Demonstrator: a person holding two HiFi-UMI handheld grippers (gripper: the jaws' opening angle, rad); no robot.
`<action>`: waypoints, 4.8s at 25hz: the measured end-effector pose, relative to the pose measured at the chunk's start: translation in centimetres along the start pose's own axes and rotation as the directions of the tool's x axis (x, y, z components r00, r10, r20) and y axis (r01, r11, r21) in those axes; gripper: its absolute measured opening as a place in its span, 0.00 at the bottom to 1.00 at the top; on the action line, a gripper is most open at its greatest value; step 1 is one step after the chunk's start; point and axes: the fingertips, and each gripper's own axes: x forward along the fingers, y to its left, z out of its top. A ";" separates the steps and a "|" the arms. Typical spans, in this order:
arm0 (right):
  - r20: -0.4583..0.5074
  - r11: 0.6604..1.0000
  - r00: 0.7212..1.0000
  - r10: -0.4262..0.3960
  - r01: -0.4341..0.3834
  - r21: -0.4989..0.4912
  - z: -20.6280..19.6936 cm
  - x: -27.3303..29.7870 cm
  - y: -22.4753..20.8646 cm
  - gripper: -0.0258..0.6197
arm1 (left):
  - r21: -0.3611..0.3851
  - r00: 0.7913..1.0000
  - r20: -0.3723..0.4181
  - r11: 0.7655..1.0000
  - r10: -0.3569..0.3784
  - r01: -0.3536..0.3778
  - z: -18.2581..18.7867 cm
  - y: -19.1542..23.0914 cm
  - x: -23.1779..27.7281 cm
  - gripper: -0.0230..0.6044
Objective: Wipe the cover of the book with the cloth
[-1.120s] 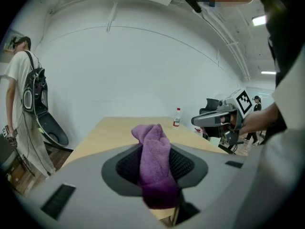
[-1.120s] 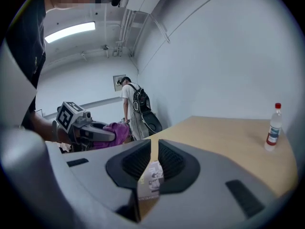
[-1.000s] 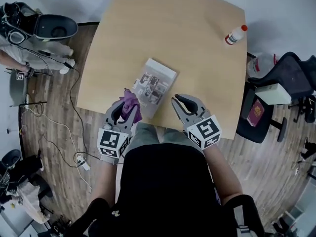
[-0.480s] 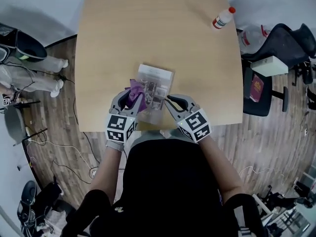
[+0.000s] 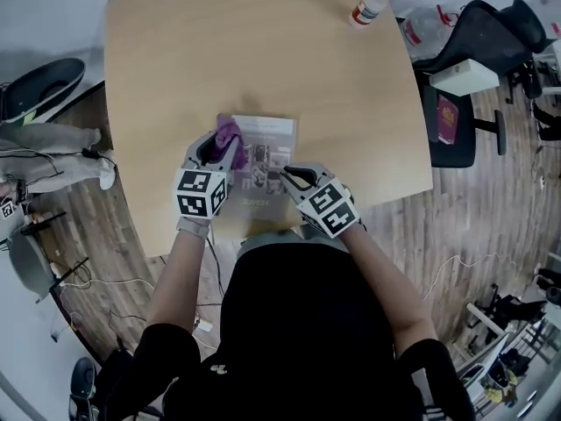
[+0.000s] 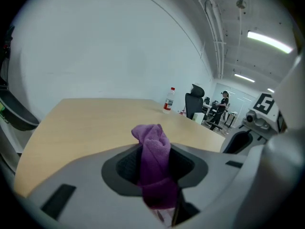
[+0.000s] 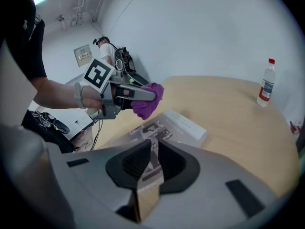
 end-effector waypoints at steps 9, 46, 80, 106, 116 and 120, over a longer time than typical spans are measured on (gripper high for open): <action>-0.101 1.000 0.995 -0.013 0.014 0.010 -2.5 1.7 0.3 0.13 | 0.047 0.998 -0.051 0.998 -0.030 0.032 -0.4 2.6 4.8 0.28; -0.269 0.990 0.963 0.021 0.017 0.139 -6.1 4.7 -0.2 0.09 | 0.067 0.988 -0.081 0.988 -0.134 0.139 -7.4 -1.5 2.1 0.28; -0.271 0.989 0.952 0.143 -0.148 0.000 -5.5 4.7 0.0 0.09 | -0.163 0.982 -0.084 0.969 0.171 -0.183 -16.6 -7.2 -10.4 0.28; -0.220 0.982 0.958 0.186 -0.172 0.081 -6.0 4.0 0.8 0.09 | -0.072 0.974 -0.221 0.997 -0.050 0.034 -12.2 -8.3 -1.5 0.28; -0.289 0.977 0.944 0.157 -0.192 -0.097 -8.3 3.3 4.3 0.09 | -0.007 0.960 -0.263 0.995 -0.101 0.103 -9.3 -7.0 2.3 0.27; -0.270 0.984 0.951 0.149 -0.169 -0.052 -8.4 3.5 4.0 0.09 | 0.005 0.958 -0.262 0.993 -0.113 0.119 -7.8 -6.0 4.3 0.27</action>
